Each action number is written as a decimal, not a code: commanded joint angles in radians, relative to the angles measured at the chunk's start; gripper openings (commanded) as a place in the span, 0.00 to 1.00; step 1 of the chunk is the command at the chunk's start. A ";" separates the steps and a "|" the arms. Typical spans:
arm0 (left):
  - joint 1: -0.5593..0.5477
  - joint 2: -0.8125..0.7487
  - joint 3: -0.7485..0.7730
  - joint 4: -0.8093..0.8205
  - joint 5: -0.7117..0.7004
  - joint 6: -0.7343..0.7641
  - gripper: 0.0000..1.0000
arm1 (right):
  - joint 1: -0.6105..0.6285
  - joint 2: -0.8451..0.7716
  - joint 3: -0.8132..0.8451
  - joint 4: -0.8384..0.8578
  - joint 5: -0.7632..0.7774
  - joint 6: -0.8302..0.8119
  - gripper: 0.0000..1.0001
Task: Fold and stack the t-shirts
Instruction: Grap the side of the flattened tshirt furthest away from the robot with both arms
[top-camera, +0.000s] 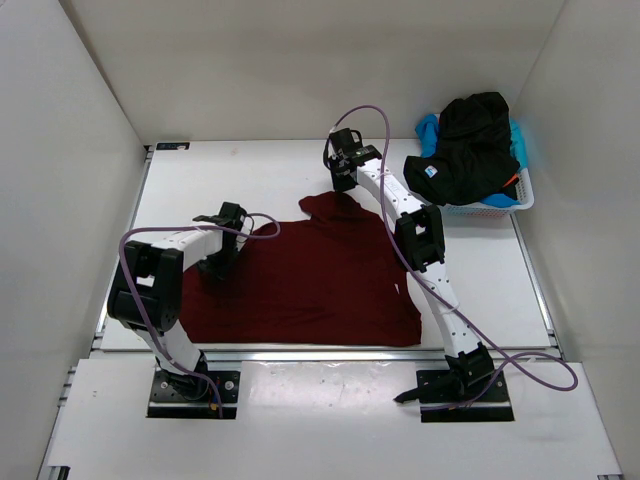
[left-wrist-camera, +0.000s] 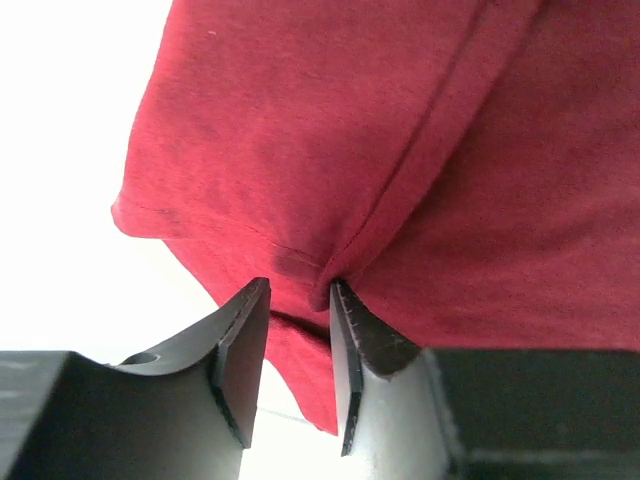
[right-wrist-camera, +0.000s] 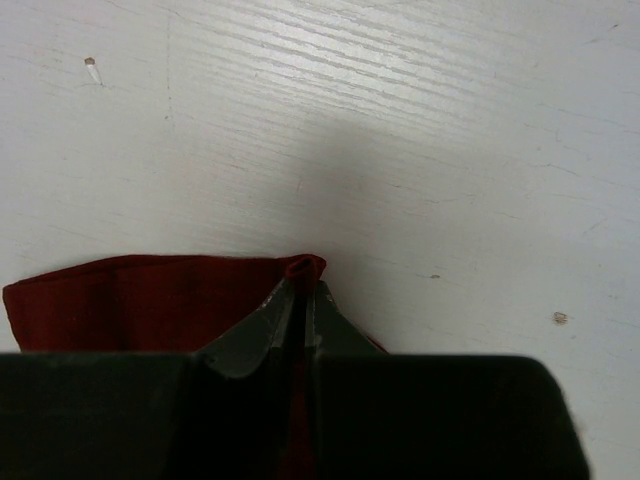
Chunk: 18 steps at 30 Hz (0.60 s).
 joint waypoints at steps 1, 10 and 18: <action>0.013 -0.017 -0.001 0.030 -0.027 0.005 0.41 | -0.004 -0.074 0.028 0.003 -0.003 -0.014 0.00; -0.011 -0.005 -0.011 -0.016 0.100 0.014 0.24 | -0.004 -0.075 0.025 0.005 0.000 -0.014 0.00; 0.004 0.016 -0.014 -0.027 0.145 0.016 0.14 | -0.002 -0.077 0.028 0.006 0.000 -0.014 0.00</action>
